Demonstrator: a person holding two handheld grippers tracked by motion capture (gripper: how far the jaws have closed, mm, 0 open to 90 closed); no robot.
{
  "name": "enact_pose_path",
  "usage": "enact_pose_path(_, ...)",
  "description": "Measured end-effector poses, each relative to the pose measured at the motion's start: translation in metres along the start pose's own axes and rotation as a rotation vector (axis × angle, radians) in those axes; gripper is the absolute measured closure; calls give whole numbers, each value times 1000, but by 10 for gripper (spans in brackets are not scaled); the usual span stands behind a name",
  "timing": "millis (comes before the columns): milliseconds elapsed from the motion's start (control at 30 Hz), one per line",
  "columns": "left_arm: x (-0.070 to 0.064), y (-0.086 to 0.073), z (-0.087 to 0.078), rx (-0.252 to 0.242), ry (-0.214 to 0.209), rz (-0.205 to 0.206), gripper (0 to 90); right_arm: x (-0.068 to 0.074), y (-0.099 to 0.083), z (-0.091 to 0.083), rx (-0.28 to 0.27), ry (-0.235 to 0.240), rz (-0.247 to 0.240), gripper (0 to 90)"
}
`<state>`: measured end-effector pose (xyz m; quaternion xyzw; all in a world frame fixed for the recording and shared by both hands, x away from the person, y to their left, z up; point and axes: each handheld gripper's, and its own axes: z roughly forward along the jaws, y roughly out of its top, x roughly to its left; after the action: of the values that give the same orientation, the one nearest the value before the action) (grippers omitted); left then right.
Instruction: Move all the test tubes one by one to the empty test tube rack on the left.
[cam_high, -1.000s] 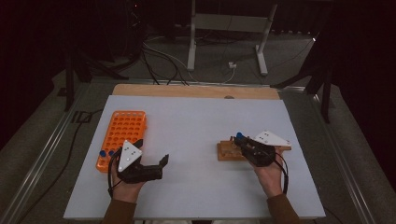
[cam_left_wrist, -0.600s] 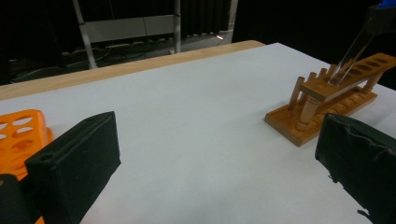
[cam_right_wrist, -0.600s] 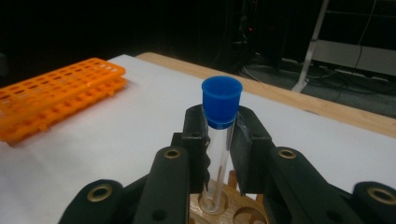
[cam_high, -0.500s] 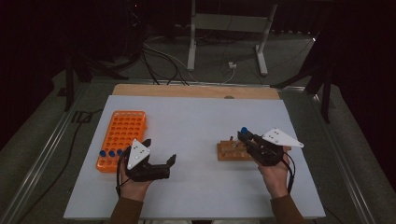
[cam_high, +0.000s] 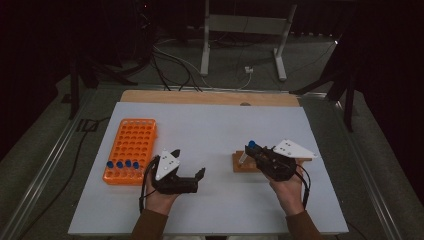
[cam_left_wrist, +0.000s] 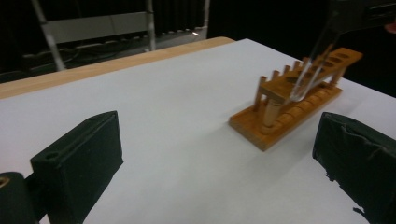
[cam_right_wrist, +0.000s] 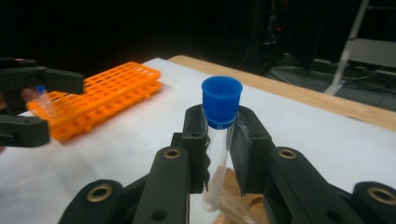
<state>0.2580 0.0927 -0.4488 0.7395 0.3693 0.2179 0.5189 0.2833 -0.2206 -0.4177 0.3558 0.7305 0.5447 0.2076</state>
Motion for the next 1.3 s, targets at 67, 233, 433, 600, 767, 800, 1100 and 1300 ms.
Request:
enact_pose_path(67,-5,1,5,6,-16,12,32,3,-1,3,7,11,-2,764)
enact_pose_path(233,-20,3,17,-8,-27,45,68,12,-2,8,25,45,-5,763)
enact_pose_path(433,-34,5,30,0,-51,72,123,21,-4,13,40,75,-11,763)
enact_pose_path(600,-42,6,41,7,-64,83,196,26,-5,16,50,97,-10,763)
enact_pose_path(767,-49,7,49,-1,-97,90,389,30,-6,19,58,111,-12,763)
enact_pose_path(800,-50,6,50,-2,-103,95,426,31,-6,19,60,113,-11,763)
enact_pose_path(1100,-54,7,54,-5,-149,108,683,34,-9,22,73,136,-11,763)
enact_pose_path(1300,-54,6,55,2,-157,121,776,35,-9,23,77,139,-13,764)
